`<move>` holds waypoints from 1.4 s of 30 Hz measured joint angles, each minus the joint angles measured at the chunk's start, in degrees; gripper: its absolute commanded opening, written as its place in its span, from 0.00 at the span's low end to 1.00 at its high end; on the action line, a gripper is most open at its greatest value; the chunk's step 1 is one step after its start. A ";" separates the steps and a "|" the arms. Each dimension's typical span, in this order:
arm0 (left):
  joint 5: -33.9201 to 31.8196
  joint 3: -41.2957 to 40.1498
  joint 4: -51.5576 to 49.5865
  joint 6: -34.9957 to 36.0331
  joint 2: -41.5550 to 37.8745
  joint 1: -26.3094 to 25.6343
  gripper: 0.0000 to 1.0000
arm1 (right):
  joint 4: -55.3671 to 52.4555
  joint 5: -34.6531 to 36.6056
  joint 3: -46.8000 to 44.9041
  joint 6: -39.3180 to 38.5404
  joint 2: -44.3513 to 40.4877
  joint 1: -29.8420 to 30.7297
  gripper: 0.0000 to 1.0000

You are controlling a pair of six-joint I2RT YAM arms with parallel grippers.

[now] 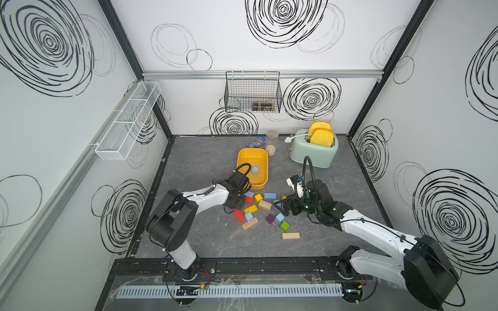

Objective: Pick out the blue building blocks
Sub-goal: Pick up the building block from the center of the board.

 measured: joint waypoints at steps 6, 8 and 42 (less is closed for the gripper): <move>-0.57 0.00 -0.79 0.57 0.00 0.02 0.53 | 0.00 -0.02 0.02 0.00 0.22 0.00 0.98; -0.61 0.00 -0.98 0.74 0.02 0.02 0.49 | 0.00 -0.02 0.02 0.00 0.44 0.00 0.98; -0.98 5.35 -4.61 1.81 -8.35 4.63 0.00 | -2.05 1.14 4.76 0.22 -3.21 -0.94 0.98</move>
